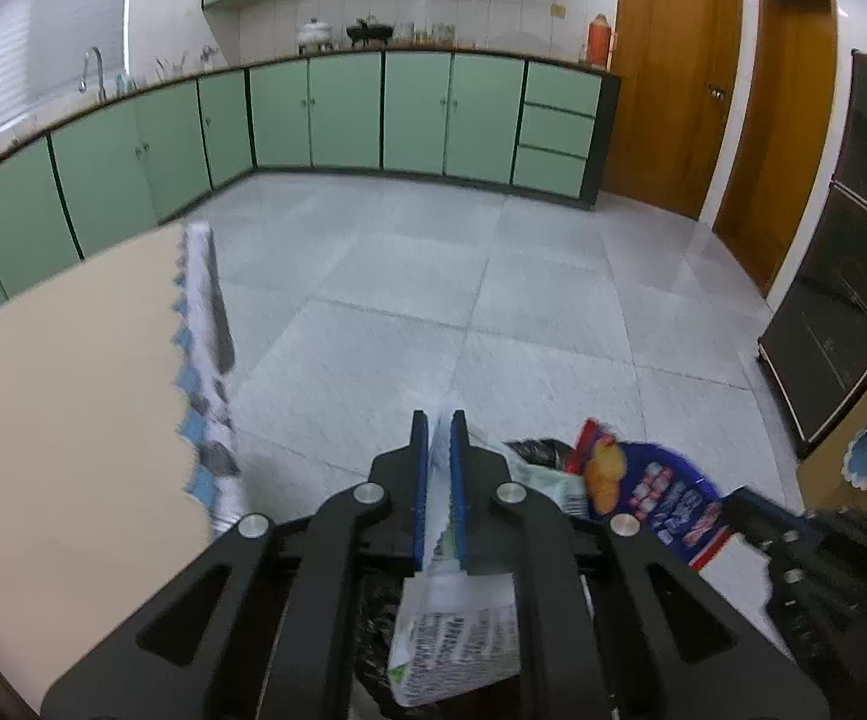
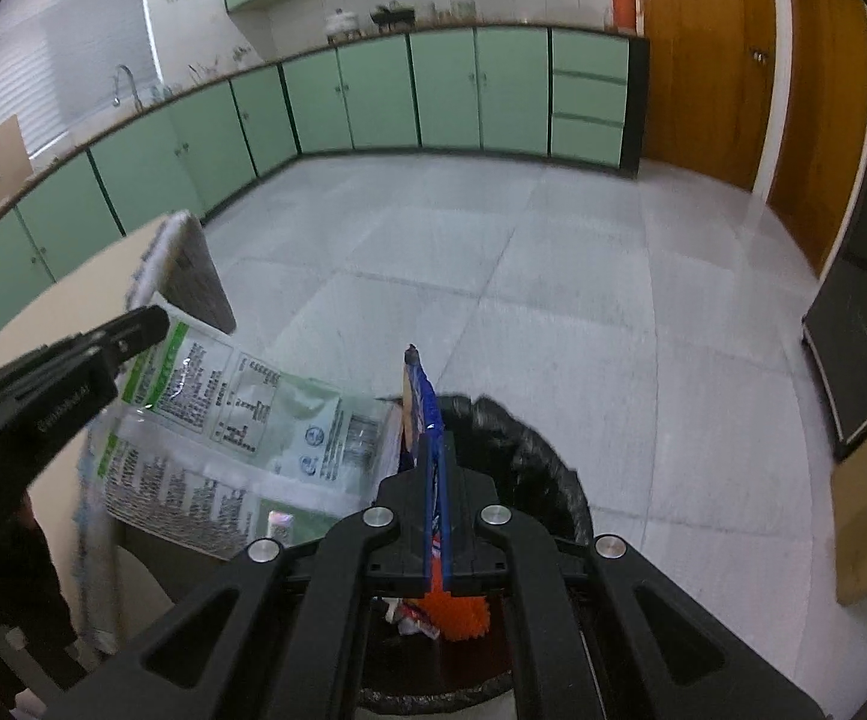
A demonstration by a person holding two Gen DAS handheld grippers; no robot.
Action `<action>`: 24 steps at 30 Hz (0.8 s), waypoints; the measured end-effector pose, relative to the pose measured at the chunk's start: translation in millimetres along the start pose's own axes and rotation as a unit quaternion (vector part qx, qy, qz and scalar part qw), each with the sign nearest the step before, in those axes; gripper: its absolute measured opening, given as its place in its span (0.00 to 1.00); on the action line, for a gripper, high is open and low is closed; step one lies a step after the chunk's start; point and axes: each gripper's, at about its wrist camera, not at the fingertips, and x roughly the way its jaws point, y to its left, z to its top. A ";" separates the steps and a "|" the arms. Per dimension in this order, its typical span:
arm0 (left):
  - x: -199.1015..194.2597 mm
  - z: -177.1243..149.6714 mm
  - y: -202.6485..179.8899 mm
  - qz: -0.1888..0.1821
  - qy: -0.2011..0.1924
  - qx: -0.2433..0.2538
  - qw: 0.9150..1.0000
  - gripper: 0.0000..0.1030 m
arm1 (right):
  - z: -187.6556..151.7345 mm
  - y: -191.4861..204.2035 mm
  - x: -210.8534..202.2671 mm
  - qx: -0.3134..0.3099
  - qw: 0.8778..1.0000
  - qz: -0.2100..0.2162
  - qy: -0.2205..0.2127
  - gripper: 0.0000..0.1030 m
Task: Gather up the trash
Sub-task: 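Open both grippers over the black bin to drop both packets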
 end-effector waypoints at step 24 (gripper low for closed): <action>-81.9 15.2 46.4 -0.035 -0.053 -0.026 0.998 0.69 | 6.5 17.6 -77.4 -0.012 0.998 0.033 -0.050 0.89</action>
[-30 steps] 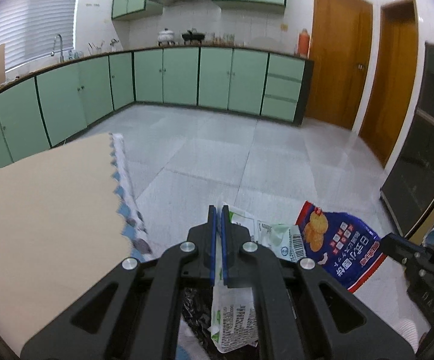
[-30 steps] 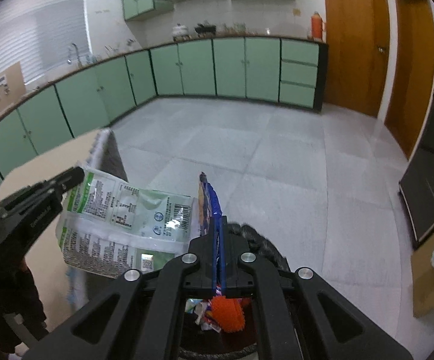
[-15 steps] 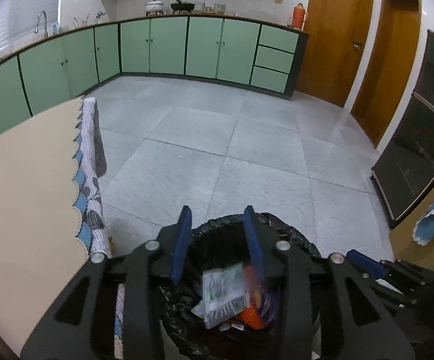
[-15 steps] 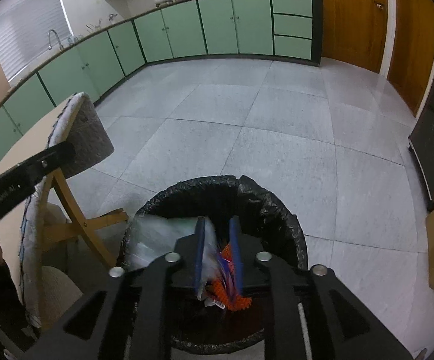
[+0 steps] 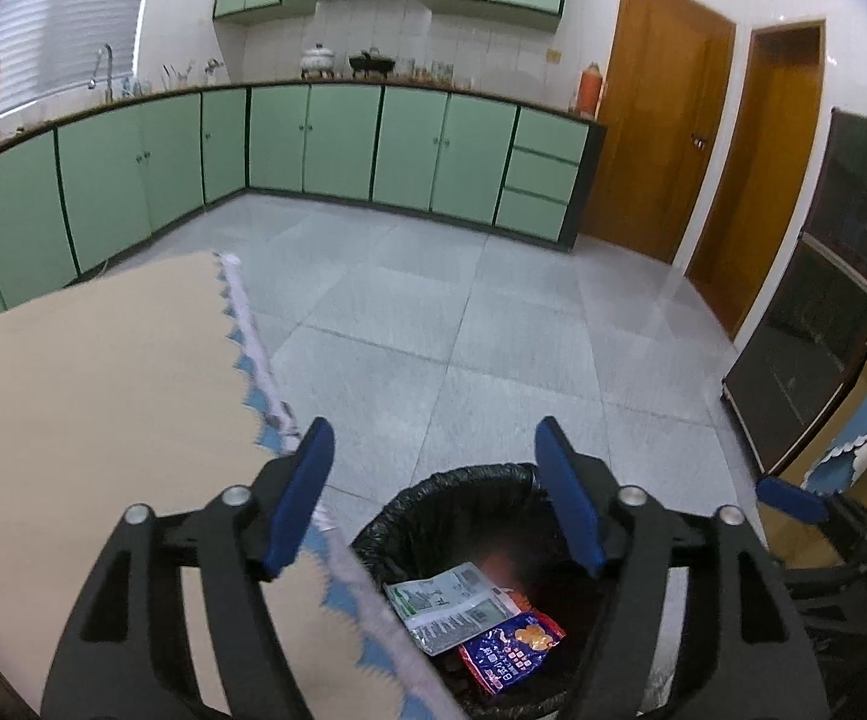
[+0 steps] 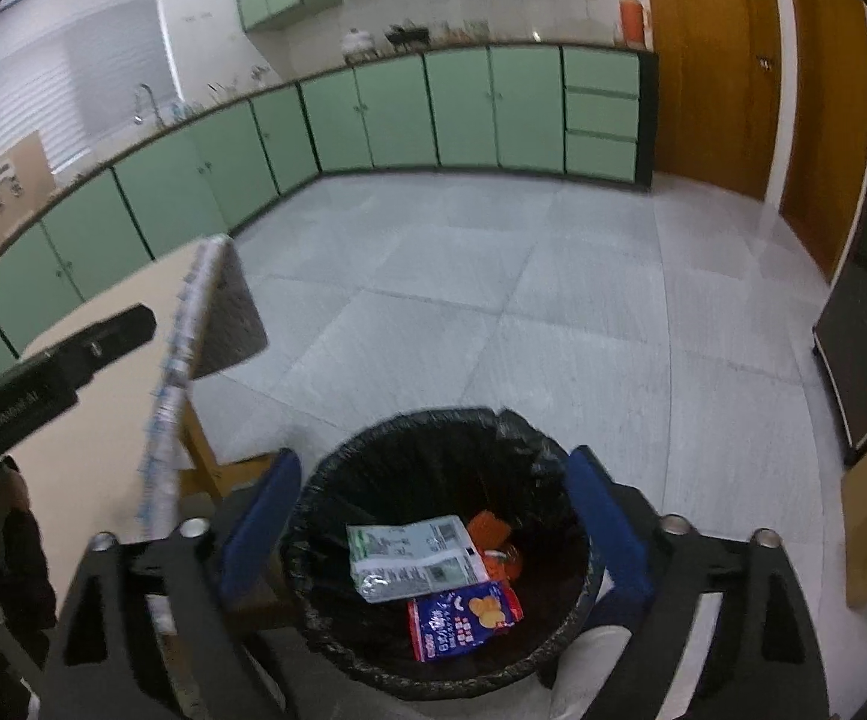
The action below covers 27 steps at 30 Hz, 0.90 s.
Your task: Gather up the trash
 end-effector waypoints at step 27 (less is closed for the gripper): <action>-197.5 -32.9 15.0 0.024 -0.103 0.022 0.994 0.87 | -22.7 89.5 -172.6 -0.050 0.991 0.060 -0.104 0.94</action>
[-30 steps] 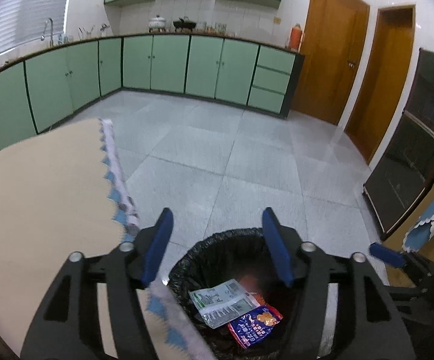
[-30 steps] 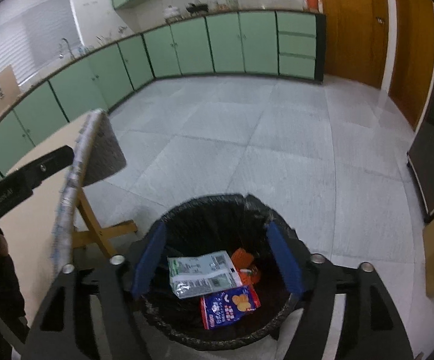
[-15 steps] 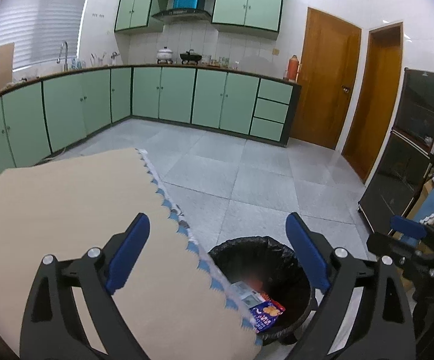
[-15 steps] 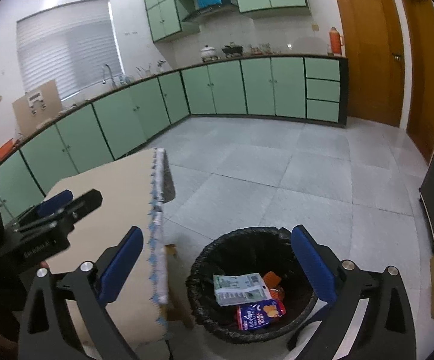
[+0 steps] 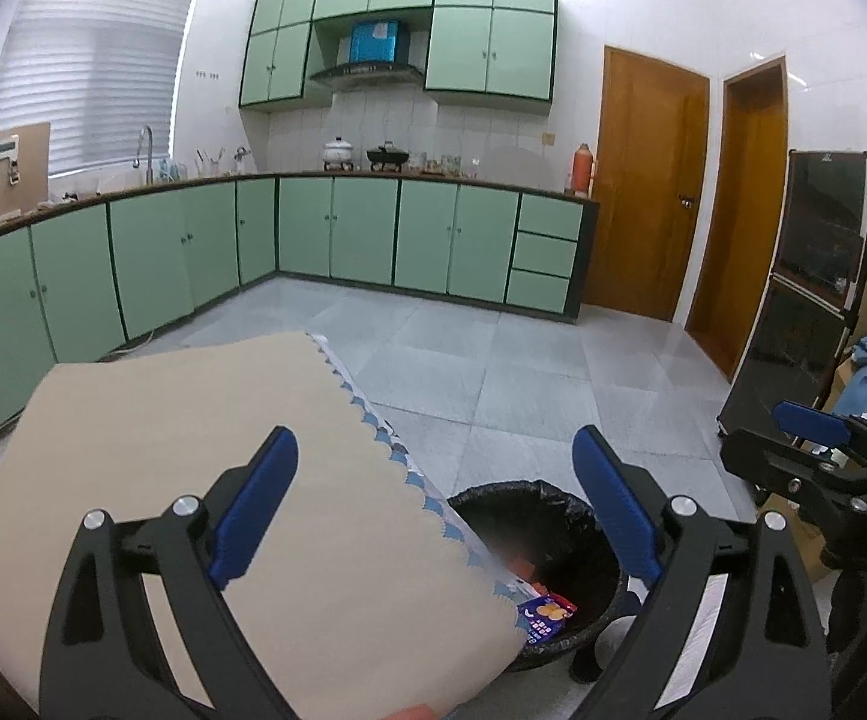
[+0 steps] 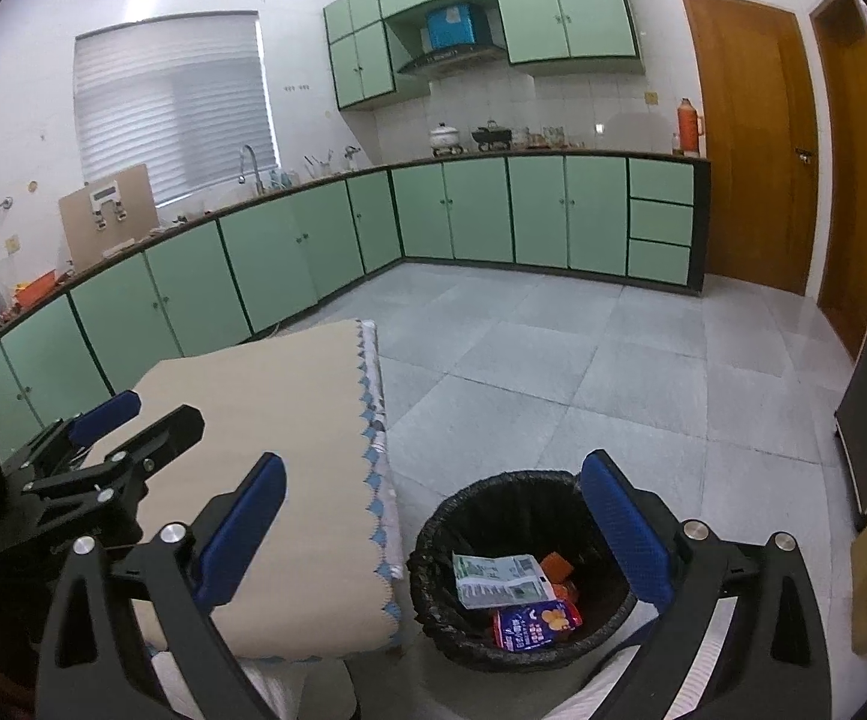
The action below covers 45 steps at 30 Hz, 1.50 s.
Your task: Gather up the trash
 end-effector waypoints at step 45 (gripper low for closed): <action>-58.0 -5.5 2.4 0.038 -0.040 0.001 0.998 0.87 | -3.6 32.1 -27.0 -0.039 0.999 0.010 -0.032 0.94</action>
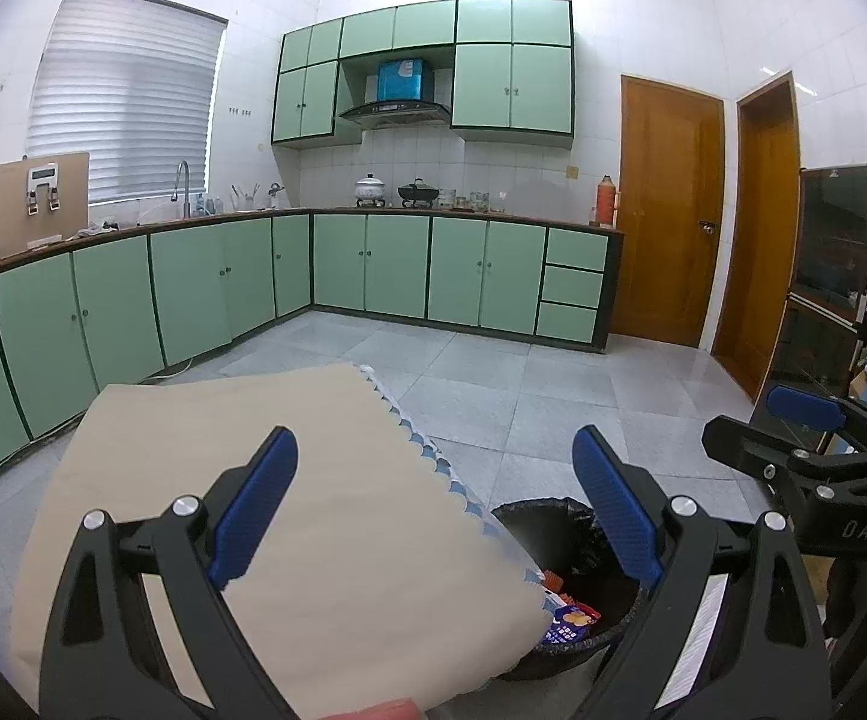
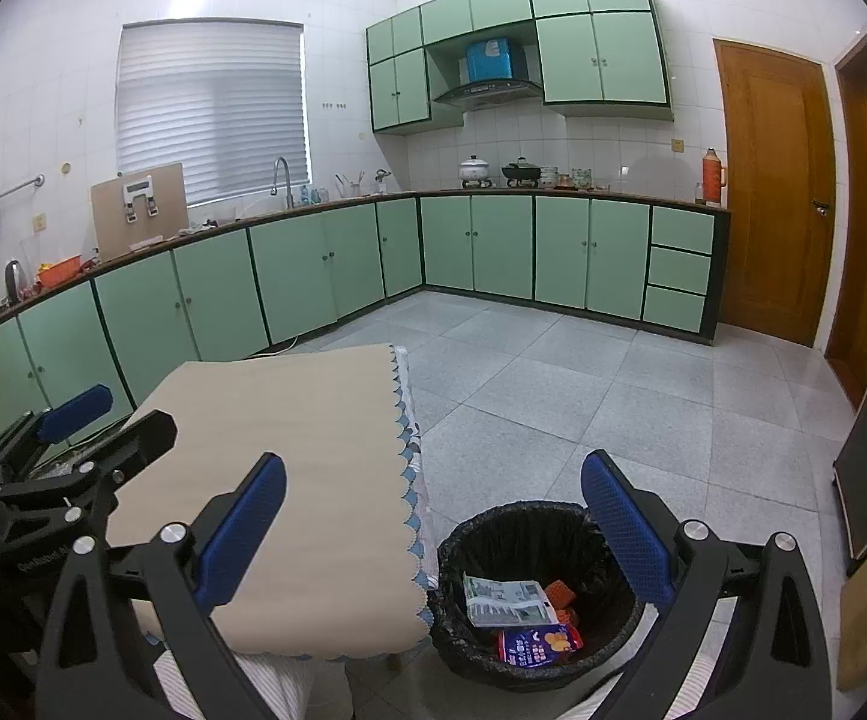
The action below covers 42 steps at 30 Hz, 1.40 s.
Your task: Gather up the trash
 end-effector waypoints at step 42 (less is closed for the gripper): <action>-2.0 0.5 11.2 0.003 0.004 -0.002 1.000 0.87 | -4.7 1.3 4.9 0.001 1.000 -0.001 0.004 0.94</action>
